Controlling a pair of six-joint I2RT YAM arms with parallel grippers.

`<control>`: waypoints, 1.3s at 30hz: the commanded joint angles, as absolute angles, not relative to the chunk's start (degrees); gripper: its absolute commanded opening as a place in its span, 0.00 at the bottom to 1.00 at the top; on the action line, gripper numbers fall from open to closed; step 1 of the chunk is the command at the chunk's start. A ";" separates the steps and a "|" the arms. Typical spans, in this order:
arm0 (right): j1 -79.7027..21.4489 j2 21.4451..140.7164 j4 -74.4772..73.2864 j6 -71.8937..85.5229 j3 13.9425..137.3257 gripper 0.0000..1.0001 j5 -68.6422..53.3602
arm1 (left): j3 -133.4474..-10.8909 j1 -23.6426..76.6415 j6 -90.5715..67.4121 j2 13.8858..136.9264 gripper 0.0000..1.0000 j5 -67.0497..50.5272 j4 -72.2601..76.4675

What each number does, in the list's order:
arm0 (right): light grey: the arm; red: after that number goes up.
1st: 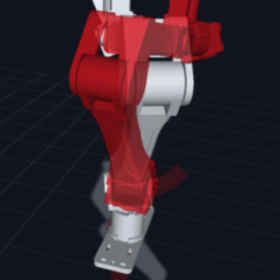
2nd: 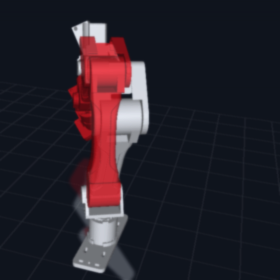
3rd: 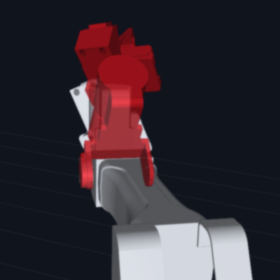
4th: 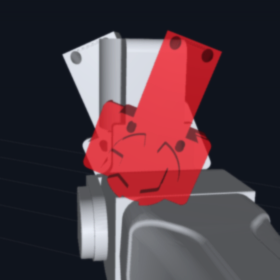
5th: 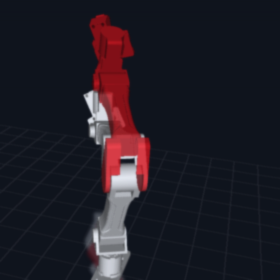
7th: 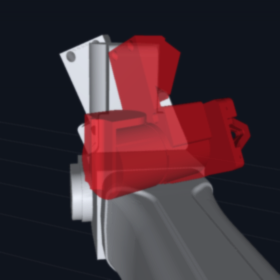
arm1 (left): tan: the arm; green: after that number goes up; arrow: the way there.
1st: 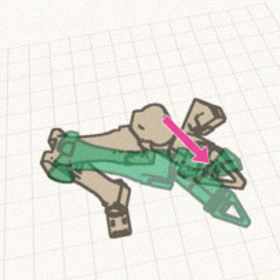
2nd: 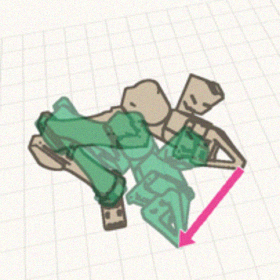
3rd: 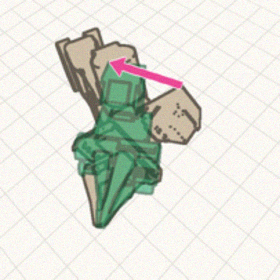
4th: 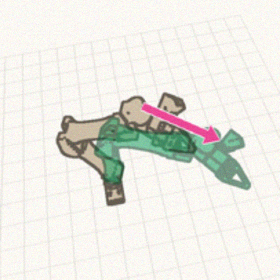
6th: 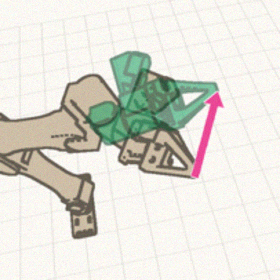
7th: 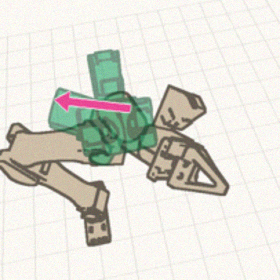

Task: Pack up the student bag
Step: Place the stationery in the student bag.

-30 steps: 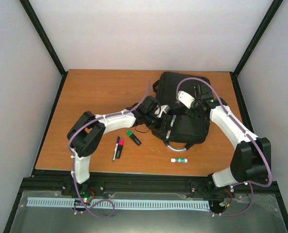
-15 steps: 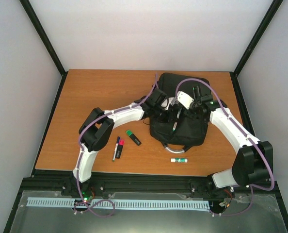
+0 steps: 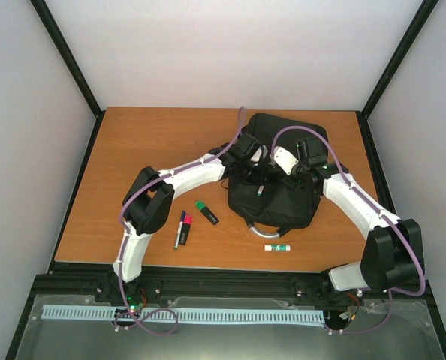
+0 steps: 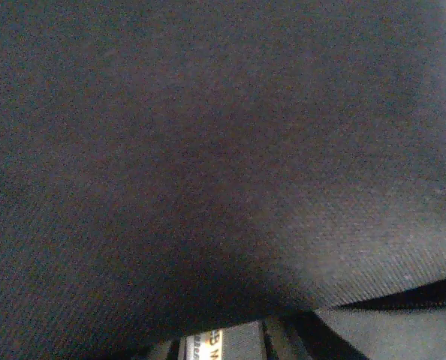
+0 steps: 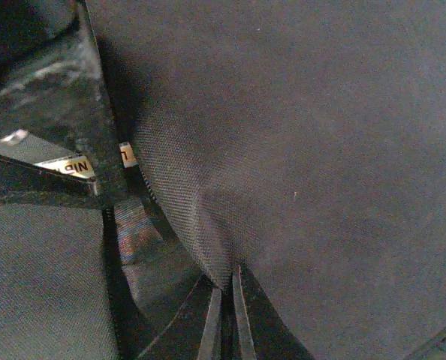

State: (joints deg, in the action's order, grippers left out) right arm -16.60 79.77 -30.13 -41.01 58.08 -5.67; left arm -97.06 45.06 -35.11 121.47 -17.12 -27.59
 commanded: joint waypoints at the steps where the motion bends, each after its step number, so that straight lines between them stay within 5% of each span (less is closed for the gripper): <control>1: -18.01 79.10 -28.12 -36.70 56.70 0.03 -7.87 | -97.13 44.95 -33.60 117.82 0.32 -12.45 -31.79; 7: -18.05 79.72 -26.72 -34.10 55.93 0.03 -6.74 | -91.97 45.96 -28.92 109.26 0.48 -9.26 -37.22; 17: -18.82 78.03 -26.02 -33.35 54.43 0.03 -6.77 | -76.88 45.97 -29.80 103.28 0.39 -16.03 -28.76; 22: -18.94 77.34 -25.71 -33.16 53.66 0.03 -7.14 | -77.82 46.05 -29.46 105.80 0.38 -20.39 -24.71; 28: -19.10 77.03 -25.43 -33.47 52.90 0.03 -6.14 | -80.34 46.29 -30.98 109.77 0.26 -24.07 -22.43; 33: -19.10 76.82 -25.29 -33.74 52.65 0.03 -5.91 | -81.50 47.01 -31.07 110.92 0.33 -24.94 -22.85; 39: -19.12 76.46 -25.22 -33.84 52.43 0.03 -5.97 | -82.72 47.40 -32.30 112.71 0.30 -25.63 -23.02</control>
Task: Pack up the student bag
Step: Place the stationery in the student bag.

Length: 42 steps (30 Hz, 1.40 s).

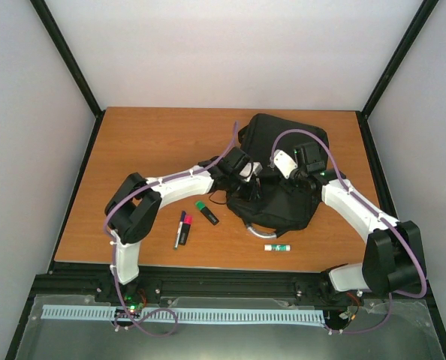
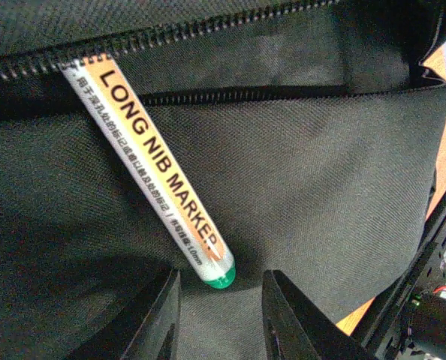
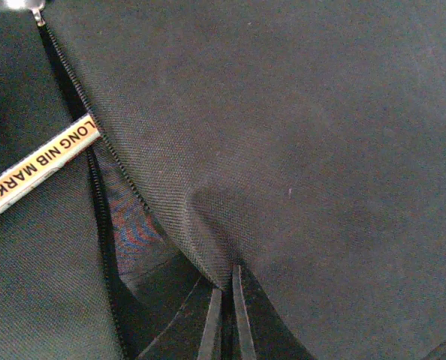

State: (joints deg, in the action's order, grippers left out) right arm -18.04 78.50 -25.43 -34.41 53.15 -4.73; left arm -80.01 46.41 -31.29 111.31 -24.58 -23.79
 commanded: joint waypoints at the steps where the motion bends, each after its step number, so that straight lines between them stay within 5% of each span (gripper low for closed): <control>1: -19.07 76.35 -25.18 -33.83 52.42 0.03 -5.98 | -83.18 47.44 -32.46 113.11 0.29 -24.77 -23.55; 9: -19.09 75.95 -25.22 -33.80 52.36 0.03 -6.03 | -87.62 47.46 -33.34 115.97 0.09 -16.50 -27.33; 23: -19.07 75.54 -25.22 -33.75 52.12 0.03 -6.70 | -97.08 44.21 -35.29 120.40 0.01 -5.01 -24.38; 42: -19.07 75.82 -24.77 -34.01 51.79 0.03 -6.24 | -83.13 44.45 -36.15 104.27 0.47 -5.53 -25.33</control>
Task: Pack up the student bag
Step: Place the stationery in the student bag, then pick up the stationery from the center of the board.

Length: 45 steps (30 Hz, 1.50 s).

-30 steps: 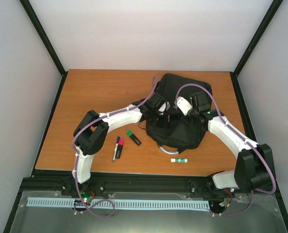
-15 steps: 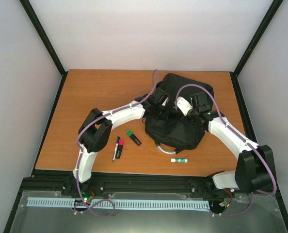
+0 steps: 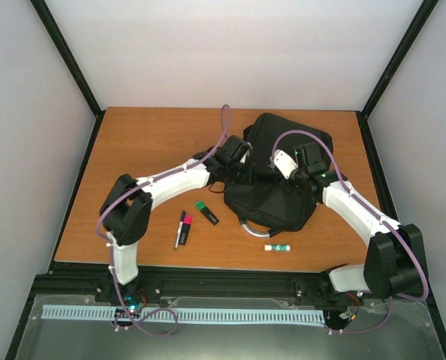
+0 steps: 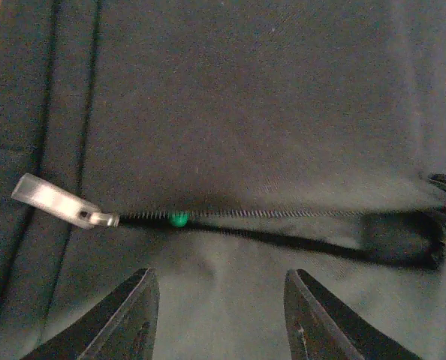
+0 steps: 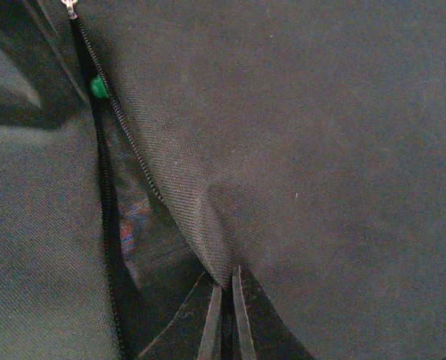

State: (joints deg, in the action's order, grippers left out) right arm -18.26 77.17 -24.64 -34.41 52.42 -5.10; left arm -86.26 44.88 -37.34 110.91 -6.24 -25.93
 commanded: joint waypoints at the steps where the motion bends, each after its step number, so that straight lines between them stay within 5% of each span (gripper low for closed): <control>1: -19.07 75.77 -24.71 -34.00 51.77 0.03 -6.21 | -81.98 44.58 -35.27 103.18 0.49 -5.79 -25.70; 12: -19.05 76.16 -24.32 -34.24 51.51 0.03 -5.84 | -67.87 50.62 -16.29 93.19 0.51 -14.08 -19.88; 19: -19.07 76.62 -24.49 -34.46 51.33 0.03 -7.33 | -64.06 61.23 -8.43 92.45 0.69 -10.37 -13.16; 45: -19.07 77.88 -26.93 -33.48 52.74 0.03 -10.73 | -68.73 68.81 7.15 107.90 0.58 -6.50 -13.03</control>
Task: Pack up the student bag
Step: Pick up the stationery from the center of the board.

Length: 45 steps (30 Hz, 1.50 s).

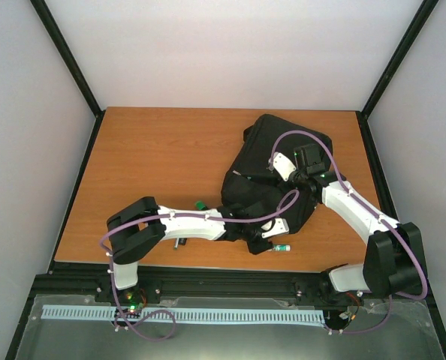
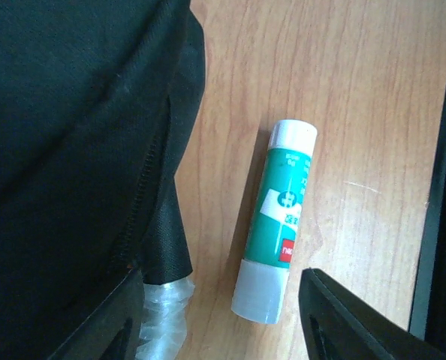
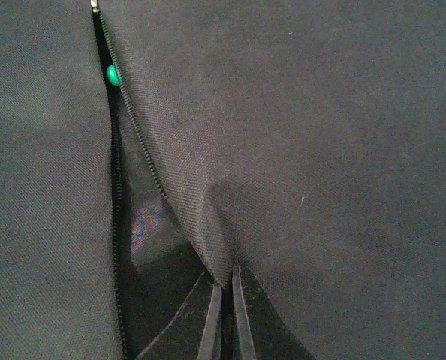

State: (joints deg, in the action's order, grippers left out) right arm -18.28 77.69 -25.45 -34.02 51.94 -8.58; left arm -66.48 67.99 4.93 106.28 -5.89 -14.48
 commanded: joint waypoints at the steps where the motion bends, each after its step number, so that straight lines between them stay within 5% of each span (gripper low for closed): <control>1: -19.03 77.64 -26.74 -33.58 52.63 0.03 -10.48 | -68.81 68.95 7.05 108.50 0.58 -6.50 -12.41; 9: -19.00 77.89 -26.50 -33.67 52.52 0.03 -9.91 | -71.43 70.51 8.48 113.20 0.53 -8.09 -11.63; 28: -19.07 77.60 -26.27 -33.88 52.34 0.03 -9.03 | -70.98 74.10 10.55 113.80 0.24 -2.26 -15.32; 36: -19.07 77.12 -26.26 -33.90 52.40 0.03 -9.13 | -69.88 74.22 8.81 110.02 0.11 -0.77 -17.27; 45: -19.07 76.61 -26.42 -33.69 52.37 0.03 -10.52 | -65.30 74.18 1.35 94.24 0.10 0.19 -21.37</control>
